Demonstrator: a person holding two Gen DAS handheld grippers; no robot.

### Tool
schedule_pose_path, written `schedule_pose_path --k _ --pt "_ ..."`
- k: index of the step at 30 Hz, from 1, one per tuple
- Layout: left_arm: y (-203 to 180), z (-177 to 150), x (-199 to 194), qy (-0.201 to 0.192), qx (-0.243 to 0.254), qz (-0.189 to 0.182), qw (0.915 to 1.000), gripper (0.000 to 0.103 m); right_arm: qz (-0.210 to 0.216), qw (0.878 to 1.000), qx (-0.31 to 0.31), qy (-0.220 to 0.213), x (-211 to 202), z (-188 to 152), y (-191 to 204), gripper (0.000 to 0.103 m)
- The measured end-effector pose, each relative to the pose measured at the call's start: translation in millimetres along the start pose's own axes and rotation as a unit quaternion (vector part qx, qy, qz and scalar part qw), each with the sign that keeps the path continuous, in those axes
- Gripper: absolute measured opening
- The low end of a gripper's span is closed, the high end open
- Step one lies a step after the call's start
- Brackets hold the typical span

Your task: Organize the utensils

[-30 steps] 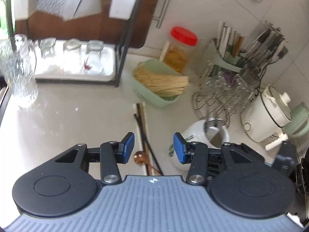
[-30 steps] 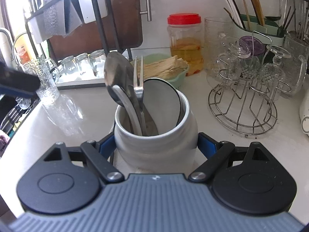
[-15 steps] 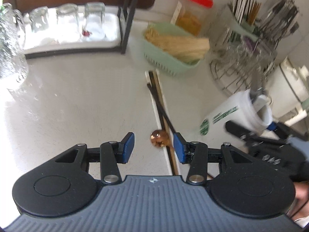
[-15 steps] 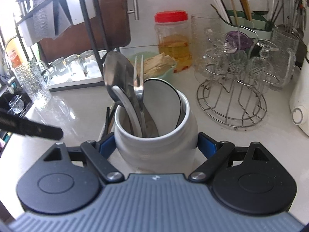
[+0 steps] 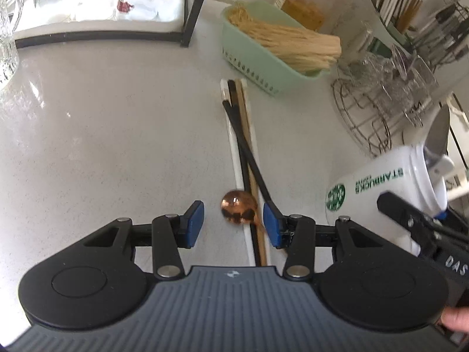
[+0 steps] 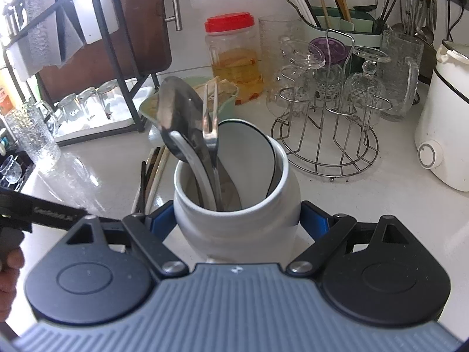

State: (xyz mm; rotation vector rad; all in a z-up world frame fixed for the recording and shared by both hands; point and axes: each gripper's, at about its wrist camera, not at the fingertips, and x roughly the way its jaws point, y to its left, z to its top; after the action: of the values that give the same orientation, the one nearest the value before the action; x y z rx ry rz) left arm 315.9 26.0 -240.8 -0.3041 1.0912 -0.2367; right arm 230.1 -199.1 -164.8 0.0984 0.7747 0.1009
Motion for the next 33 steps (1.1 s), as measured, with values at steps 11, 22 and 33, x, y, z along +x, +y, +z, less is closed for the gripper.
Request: schedule_pose_path --k 11,22,33 --pt "-25.5 -1.2 8.0 -0.009 0.024 0.075 0.9969 0.050 0.000 1.000 0.001 -0.003 -0.6 -0.9 -0.7 0.091" --pt "-48.9 -13.3 11.2 -0.017 0.070 0.100 0.9924 0.026 0.001 1.000 0.003 -0.019 -2.2 -5.8 -1.4 0.091" --pt "-45.2 -5.4 4.4 -0.028 0.060 0.098 0.9930 0.002 0.001 1.000 0.002 -0.016 -2.2 -5.3 -1.2 0.091"
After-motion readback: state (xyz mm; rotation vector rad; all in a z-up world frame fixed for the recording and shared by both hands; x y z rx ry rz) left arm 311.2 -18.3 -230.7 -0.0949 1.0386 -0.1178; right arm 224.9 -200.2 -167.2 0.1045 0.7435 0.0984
